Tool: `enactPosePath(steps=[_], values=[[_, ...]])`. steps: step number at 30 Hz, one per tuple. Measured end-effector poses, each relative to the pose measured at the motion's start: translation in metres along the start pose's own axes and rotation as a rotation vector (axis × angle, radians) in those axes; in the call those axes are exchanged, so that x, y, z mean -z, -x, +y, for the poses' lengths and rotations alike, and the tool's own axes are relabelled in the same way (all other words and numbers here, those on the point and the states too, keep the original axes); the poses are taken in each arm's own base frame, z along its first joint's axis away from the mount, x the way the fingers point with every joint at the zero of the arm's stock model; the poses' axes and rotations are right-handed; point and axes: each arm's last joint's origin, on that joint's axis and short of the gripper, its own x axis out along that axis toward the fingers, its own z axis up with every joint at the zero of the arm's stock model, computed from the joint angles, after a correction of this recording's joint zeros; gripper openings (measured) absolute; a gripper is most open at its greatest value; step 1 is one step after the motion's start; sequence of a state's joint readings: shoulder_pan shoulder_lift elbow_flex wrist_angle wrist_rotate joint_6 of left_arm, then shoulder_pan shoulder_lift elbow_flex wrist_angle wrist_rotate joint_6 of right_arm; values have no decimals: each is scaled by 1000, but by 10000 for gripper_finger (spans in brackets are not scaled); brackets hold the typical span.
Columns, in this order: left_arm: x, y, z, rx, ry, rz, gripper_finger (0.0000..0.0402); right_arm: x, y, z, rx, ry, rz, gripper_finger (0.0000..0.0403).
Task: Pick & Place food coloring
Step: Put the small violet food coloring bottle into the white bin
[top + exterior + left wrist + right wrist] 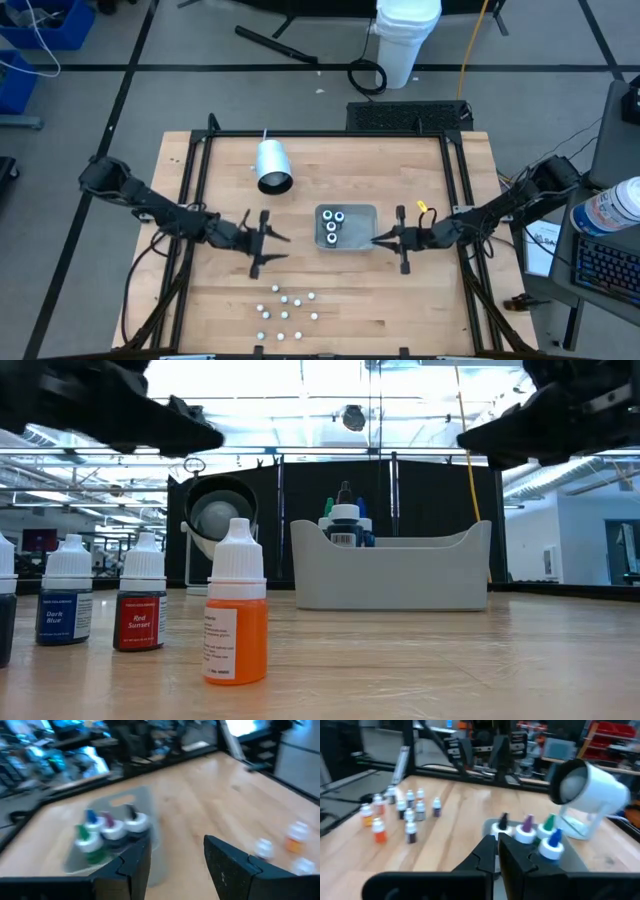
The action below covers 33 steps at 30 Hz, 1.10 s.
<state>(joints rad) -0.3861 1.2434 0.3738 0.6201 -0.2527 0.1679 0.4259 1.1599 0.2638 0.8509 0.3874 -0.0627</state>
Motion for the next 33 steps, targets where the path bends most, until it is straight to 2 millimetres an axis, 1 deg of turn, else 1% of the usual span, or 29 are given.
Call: enactPosePath(steps=[3, 6, 11, 14, 19, 21, 23, 26, 29, 33], values=[[-7, 0, -13, 33, 23, 31, 189, 3, 0, 2, -59, 18, 22, 15], [-17, -1, -18, -24, 74, 60, 189, 3, 0, 3, -103, 27, 28, 15], [-38, -3, -21, -50, 160, 30, 189, 3, 0, 4, -113, 74, 22, 15], [-42, -4, -21, -52, 146, 21, 189, 2, 0, 4, -112, 64, 14, 15], [-52, -4, -16, -168, 130, -52, 189, -4, 0, 3, -104, 43, -44, 15], [-52, -3, -15, -194, 142, -56, 189, -6, 0, 3, -102, 34, -68, 15], [-49, -4, -16, -180, 186, -27, 189, -8, 1, 2, -96, 42, -92, 15], [-37, -3, -23, -66, 277, 79, 189, -8, -1, -1, -63, 66, -83, 15], [-29, 0, -30, 2, 279, 172, 189, -5, -3, -4, -46, 46, -64, 15], [-26, 1, -29, -25, 233, 203, 189, 2, -6, 1, -173, 32, -38, 15]])
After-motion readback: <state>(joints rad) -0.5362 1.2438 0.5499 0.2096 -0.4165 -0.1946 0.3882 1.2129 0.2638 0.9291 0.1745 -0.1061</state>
